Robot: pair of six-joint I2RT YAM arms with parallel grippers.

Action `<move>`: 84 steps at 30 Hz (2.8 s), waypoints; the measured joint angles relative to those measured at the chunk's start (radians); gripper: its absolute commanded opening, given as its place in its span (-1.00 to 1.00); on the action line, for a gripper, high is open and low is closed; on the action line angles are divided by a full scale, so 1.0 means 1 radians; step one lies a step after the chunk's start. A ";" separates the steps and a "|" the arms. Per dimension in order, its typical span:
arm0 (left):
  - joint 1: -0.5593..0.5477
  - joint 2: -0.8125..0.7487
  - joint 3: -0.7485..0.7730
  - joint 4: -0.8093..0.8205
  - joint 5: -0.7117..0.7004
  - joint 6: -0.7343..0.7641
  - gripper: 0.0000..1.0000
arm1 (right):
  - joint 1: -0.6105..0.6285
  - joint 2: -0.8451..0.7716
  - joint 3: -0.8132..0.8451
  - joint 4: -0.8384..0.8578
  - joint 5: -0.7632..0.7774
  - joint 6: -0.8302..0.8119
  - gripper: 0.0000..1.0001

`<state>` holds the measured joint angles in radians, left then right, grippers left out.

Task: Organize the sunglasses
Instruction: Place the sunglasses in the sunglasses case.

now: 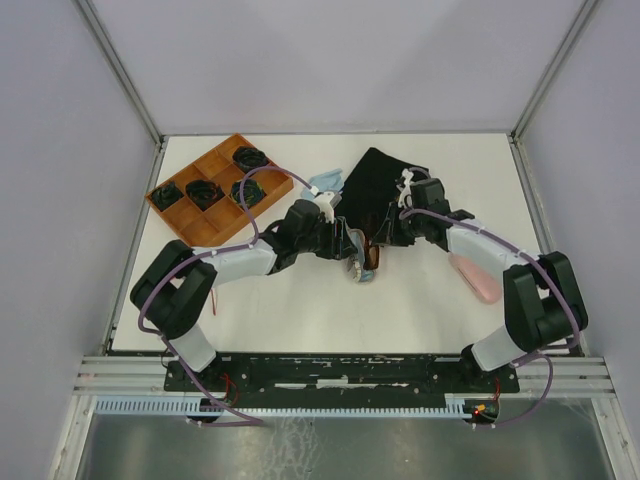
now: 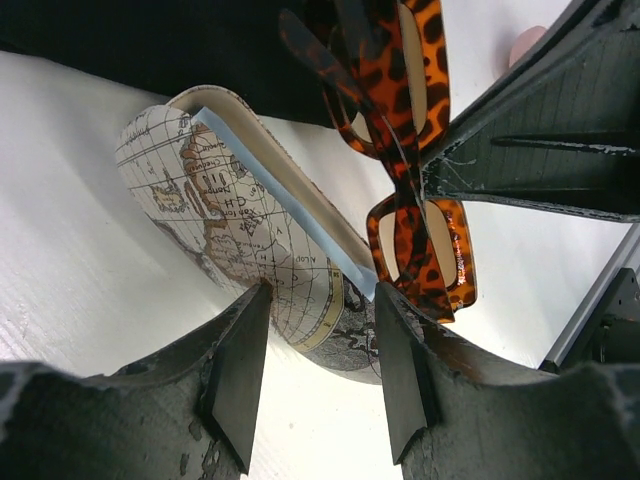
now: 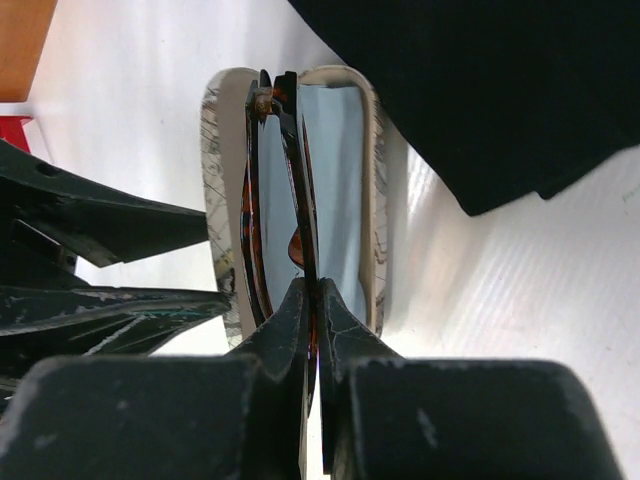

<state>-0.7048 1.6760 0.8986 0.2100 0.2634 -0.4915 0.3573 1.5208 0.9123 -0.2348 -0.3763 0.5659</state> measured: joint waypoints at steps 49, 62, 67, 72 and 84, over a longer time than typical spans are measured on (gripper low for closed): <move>0.001 0.049 0.090 -0.060 -0.031 0.001 0.08 | -0.009 0.313 0.084 0.111 -0.210 0.040 -0.88; 0.001 0.049 0.090 -0.066 -0.051 0.001 0.12 | -0.006 0.297 0.072 0.111 -0.189 0.039 -0.46; 0.001 0.049 0.090 -0.066 -0.051 0.001 0.13 | -0.005 0.261 0.071 0.094 -0.183 0.034 -0.33; 0.001 0.049 0.090 -0.066 -0.051 0.001 0.13 | -0.004 0.230 0.068 0.080 -0.168 0.027 -0.32; 0.001 0.049 0.082 -0.066 -0.052 0.001 0.13 | -0.004 0.220 0.061 0.052 -0.145 0.009 -0.45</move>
<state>-0.7040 1.7252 0.9810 0.1440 0.2115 -0.4908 0.3534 1.7405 0.9730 -0.1829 -0.5217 0.5747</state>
